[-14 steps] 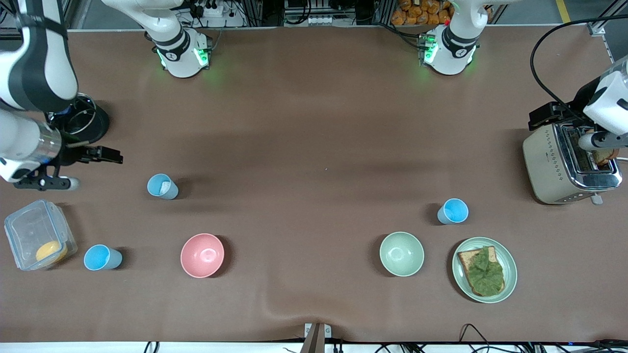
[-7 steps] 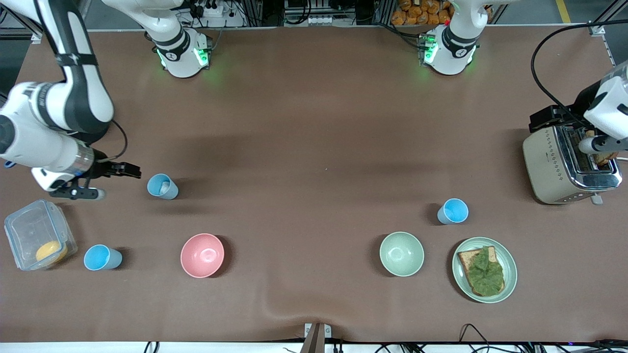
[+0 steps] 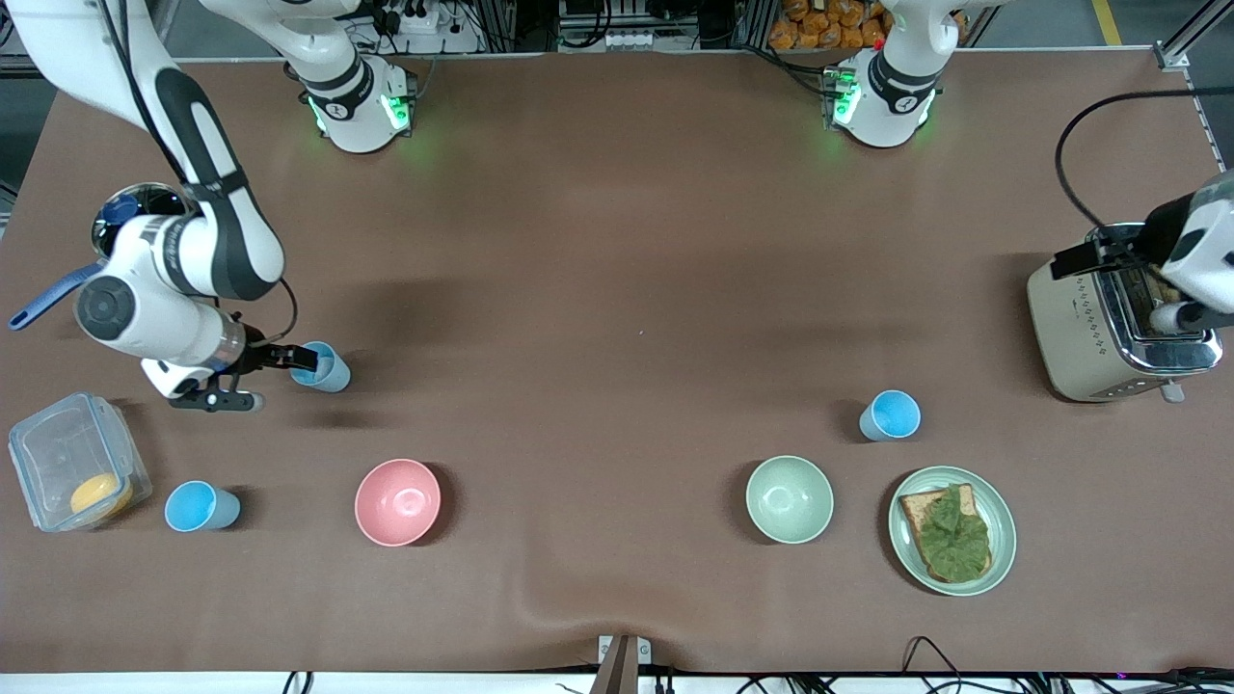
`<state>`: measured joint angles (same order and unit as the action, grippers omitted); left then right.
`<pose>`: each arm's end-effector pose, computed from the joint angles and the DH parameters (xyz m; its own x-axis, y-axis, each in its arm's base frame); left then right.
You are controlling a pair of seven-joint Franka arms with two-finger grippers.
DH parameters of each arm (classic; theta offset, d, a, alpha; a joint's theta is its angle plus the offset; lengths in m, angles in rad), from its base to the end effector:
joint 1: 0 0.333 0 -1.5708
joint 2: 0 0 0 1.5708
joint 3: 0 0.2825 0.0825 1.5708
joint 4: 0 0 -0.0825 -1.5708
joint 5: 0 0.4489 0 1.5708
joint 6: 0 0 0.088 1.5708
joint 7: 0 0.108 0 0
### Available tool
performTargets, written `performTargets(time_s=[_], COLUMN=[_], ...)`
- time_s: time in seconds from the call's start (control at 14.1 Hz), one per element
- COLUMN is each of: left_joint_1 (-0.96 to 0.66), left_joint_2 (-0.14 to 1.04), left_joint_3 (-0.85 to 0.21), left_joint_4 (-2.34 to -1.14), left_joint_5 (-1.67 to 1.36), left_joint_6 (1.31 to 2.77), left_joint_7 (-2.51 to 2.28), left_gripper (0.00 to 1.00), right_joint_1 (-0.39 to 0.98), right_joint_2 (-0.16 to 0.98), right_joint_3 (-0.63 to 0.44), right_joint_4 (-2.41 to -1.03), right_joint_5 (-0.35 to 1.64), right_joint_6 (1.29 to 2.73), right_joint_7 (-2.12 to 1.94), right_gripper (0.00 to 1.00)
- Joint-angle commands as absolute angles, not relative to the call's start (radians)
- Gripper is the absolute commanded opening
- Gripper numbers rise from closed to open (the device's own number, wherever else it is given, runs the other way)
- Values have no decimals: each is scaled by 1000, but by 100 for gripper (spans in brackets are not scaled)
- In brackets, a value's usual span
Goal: Stack blue cups with both arms
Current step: 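Reach the right gripper down to the blue cup beside the container, then grasp the blue cup with the right gripper while the left gripper reaches another cup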
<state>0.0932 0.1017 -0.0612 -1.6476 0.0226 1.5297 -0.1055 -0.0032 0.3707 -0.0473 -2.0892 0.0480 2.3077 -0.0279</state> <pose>0.6291 0.0238 0.4827 0.9671 0.1362 -0.2147 0.1309 -0.9906 -0.0389 0.5961 -0.0303 0.1500 0.9871 -0.0537 -0.1507 -0.0569 -0.9982 -0.0174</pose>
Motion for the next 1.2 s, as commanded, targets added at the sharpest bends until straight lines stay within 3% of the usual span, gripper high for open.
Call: performTargets(time_s=[0.0, 0.07, 0.14, 0.21, 0.78, 1.13], left_joint_1=[100, 100, 100, 100, 86, 46], left_joint_2=[72, 71, 66, 61, 113, 333], left_joint_3=[-66, -67, -67, -69, -109, -118], left_joint_4=[-1748, -1781, -1816, -1850, -2005, -1875], left_joint_5=[-2, -2, -2, -2, -112, -110], left_joint_6=[1632, 1666, 1704, 1739, 2090, 2158], left_joint_7=[-156, -172, -173, -173, -268, -351], left_gripper=[100, 100, 100, 100, 100, 100], right_joint_1=[-3, -2, -3, -3, 2, 14], right_joint_2=[406, 408, 408, 410, 402, 393], right_joint_3=[-46, -46, -46, -45, -43, 34], right_joint_4=[-2080, -2079, -2074, -2068, -2008, -1821], right_joint_5=[32, 32, 32, 34, 44, 133], right_joint_6=[2310, 2303, 2296, 2287, 2206, 1912], right_joint_7=[-28, -28, -26, -23, -18, 0], right_gripper=[75, 44, 20, 2, 0, 0])
